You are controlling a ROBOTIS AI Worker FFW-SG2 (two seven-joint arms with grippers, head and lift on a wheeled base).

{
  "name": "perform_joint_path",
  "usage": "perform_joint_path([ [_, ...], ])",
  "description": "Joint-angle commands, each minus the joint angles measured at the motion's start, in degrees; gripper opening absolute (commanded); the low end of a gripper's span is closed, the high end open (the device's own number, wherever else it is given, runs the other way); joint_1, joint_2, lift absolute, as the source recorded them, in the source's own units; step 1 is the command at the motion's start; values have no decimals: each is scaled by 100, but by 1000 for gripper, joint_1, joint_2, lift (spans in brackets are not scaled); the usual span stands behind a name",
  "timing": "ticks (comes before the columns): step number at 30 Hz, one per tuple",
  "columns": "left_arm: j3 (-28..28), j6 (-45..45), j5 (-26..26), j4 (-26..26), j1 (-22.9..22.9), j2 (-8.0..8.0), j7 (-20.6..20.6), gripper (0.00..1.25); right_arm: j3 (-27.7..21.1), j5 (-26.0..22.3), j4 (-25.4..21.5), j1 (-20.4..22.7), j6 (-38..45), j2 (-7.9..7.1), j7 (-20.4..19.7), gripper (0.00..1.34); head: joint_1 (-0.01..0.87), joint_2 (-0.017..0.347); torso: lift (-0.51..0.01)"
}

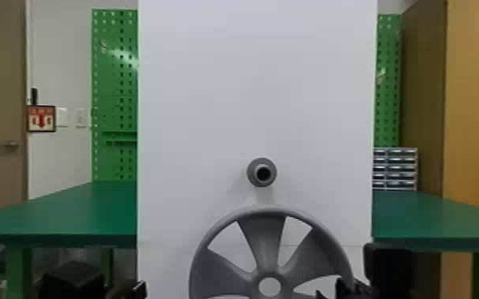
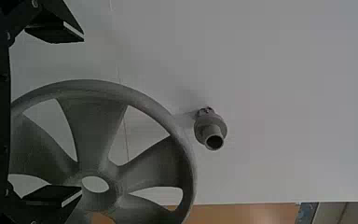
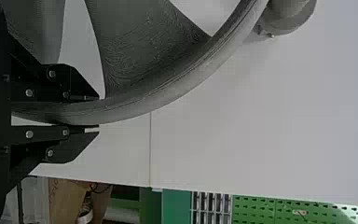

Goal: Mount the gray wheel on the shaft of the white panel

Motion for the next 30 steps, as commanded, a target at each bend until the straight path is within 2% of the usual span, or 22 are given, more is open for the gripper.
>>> perform_joint_path([
  [1,-5,26,0,0,0,9,0,1118,7,-239,-113,-252,343,0,-118,12,34,34,-489],
  [22,-137,105,0,0,-88,44,44,1118,87,-1338,-368,-1034,826,-44,-1569,12,34,34,-489],
  [30,-242,158,18,62,-167,79,61,1118,25,-1733,-377,-1306,809,-44,-1894,12,34,34,-489],
])
